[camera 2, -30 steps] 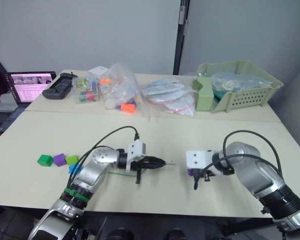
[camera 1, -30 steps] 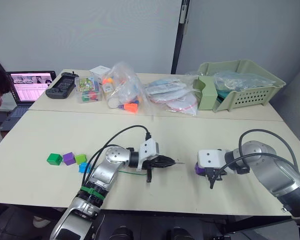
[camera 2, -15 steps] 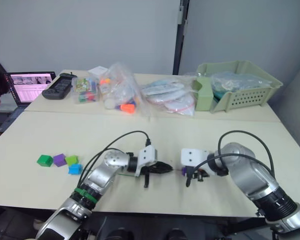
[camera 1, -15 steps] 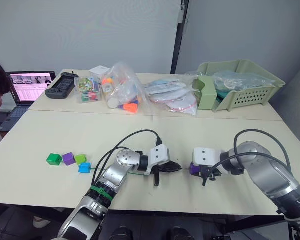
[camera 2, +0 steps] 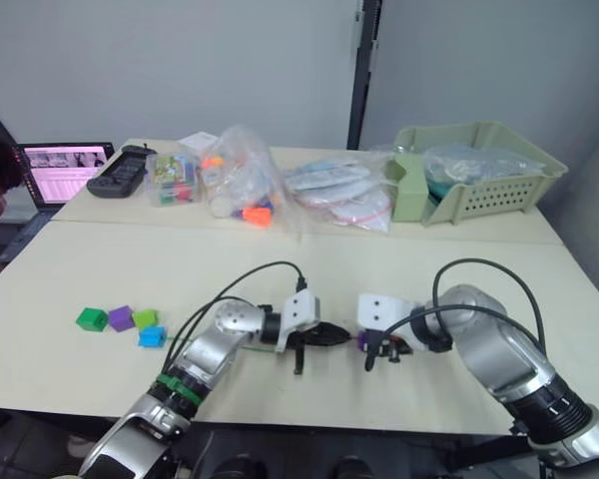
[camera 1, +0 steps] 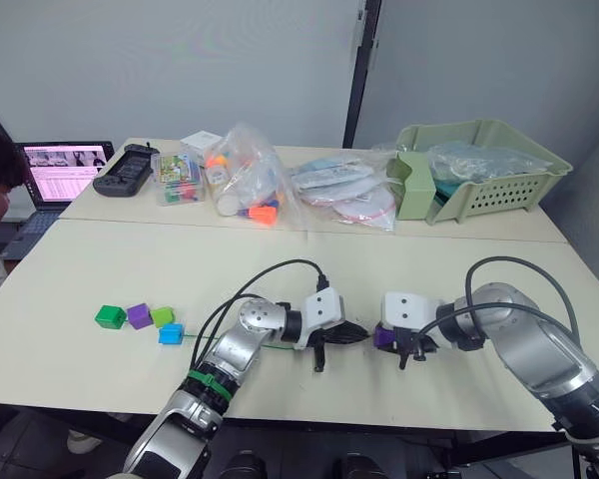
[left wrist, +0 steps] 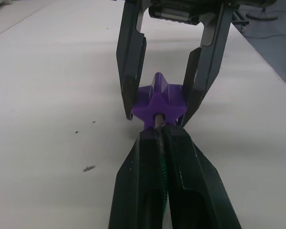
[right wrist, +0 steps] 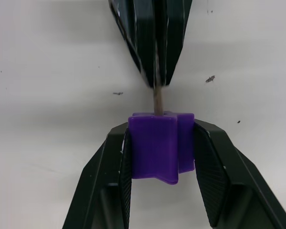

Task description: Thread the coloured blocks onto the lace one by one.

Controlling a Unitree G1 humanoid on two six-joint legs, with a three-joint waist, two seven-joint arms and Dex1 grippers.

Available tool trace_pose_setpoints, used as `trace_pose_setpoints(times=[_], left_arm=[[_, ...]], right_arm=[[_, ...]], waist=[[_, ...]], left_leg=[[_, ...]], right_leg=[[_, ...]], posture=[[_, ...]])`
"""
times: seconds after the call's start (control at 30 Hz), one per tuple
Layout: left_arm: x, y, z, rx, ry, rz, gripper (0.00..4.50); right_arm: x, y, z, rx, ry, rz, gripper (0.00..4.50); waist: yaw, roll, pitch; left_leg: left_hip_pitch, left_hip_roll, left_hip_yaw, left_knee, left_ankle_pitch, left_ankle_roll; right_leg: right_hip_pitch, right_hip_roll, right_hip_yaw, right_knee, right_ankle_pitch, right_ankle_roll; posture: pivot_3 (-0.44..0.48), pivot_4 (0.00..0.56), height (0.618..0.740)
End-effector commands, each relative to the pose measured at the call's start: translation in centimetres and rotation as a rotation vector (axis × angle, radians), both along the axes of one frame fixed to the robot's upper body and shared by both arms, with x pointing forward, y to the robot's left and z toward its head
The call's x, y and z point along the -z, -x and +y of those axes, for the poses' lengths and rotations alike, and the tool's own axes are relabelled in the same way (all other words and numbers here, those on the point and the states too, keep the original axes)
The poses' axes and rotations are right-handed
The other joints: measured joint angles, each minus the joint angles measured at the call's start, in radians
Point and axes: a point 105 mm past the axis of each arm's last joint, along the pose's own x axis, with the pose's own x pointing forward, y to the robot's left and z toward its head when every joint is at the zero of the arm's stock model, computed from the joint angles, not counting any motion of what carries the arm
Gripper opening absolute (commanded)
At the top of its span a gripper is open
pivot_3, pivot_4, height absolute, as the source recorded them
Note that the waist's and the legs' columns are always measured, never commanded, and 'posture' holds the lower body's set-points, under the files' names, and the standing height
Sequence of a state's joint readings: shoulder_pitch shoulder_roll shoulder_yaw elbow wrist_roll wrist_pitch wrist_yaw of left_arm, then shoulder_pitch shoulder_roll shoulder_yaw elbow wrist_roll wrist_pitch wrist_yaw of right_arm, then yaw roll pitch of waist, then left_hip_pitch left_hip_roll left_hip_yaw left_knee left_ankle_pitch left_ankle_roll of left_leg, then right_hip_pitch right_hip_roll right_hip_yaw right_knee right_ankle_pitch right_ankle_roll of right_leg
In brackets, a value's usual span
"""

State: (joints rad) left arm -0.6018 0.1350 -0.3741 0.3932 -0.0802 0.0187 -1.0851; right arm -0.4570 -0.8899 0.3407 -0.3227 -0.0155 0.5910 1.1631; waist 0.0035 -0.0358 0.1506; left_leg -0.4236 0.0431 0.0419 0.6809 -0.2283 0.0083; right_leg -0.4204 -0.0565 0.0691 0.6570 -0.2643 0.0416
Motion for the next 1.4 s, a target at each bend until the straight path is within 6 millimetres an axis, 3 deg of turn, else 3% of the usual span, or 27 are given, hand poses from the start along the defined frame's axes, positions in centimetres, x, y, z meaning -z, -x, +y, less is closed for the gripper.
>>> trace_pose_setpoints(times=[0.03, 0.27, 0.37, 0.4, 0.63, 0.8, 1.2, 1.4], left_arm=[[-1.5, -0.1, -1.3, 0.025, 0.028, -0.048, 1.05], [-1.1, 0.1, -1.7, 0.047, 0.003, -0.053, 3.34], [-1.4, -0.1, -1.0, 0.039, 0.012, -0.028, 4.36], [-1.5, -0.3, -0.5, 0.031, 0.006, -0.033, 4.48], [-1.1, -0.8, 3.0, 0.01, -0.067, -0.071, 4.5], [-0.6, -1.0, 4.2, -0.008, -0.092, -0.071, 4.5], [-0.1, -0.7, 3.4, 0.005, -0.09, -0.051, 4.5], [0.1, -0.5, 3.6, 0.029, -0.103, -0.033, 2.71]], right_arm=[[-1.3, -0.1, 0.5, -0.011, -0.028, -0.046, 1.3], [-1.0, -0.1, 0.6, -0.003, -0.031, -0.041, 1.3], [-0.8, -0.1, 0.4, 0.004, -0.028, -0.037, 1.3], [-0.7, -0.1, 0.3, 0.007, -0.025, -0.034, 1.3], [-0.2, -0.1, 0.4, 0.008, -0.023, -0.026, 1.3], [-0.1, 0.0, 0.5, 0.003, -0.023, -0.021, 1.3], [-0.2, 0.0, 0.6, -0.001, -0.029, -0.019, 1.3], [-0.2, 0.0, 0.6, 0.004, -0.03, -0.023, 1.3]], waist=[[0.002, 0.0, 0.0], [0.001, 0.0, 0.0], [0.002, 0.0, 0.0], [0.002, 0.0, 0.0], [-0.005, 0.0, 0.0], [0.001, 0.0, 0.0], [0.005, 0.0, 0.0], [0.004, 0.0, 0.0]], left_leg=[[0.0, 0.0, 0.0, 0.0, 0.0, 0.0], [0.0, 0.0, 0.0, 0.0, 0.0, 0.0], [0.0, 0.0, 0.0, 0.0, 0.0, 0.0], [0.0, 0.0, 0.0, 0.0, 0.0, 0.0], [0.0, 0.0, 0.0, 0.0, 0.0, 0.0], [0.0, 0.0, 0.0, 0.0, 0.0, 0.0], [0.0, 0.0, 0.0, 0.0, 0.0, 0.0], [0.0, 0.0, 0.0, 0.0, 0.0, 0.0]], right_leg=[[0.0, 0.0, 0.0, 0.0, 0.0, 0.0], [0.0, 0.0, 0.0, 0.0, 0.0, 0.0], [0.0, 0.0, 0.0, 0.0, 0.0, 0.0], [0.0, 0.0, 0.0, 0.0, 0.0, 0.0], [-0.001, 0.001, 0.0, 0.001, 0.0, 0.0], [0.0, 0.0, 0.0, 0.001, 0.0, 0.0], [0.0, 0.0, 0.0, 0.001, 0.0, 0.0], [0.0, 0.0, 0.0, 0.001, 0.0, 0.0]], posture=[[0.0, 0.15, 0.732], [0.0, 0.15, 0.732], [0.0, 0.15, 0.732], [0.0, 0.15, 0.732], [0.0, 0.15, 0.732], [0.0, 0.15, 0.732], [0.0, 0.15, 0.732], [0.0, 0.15, 0.732]])
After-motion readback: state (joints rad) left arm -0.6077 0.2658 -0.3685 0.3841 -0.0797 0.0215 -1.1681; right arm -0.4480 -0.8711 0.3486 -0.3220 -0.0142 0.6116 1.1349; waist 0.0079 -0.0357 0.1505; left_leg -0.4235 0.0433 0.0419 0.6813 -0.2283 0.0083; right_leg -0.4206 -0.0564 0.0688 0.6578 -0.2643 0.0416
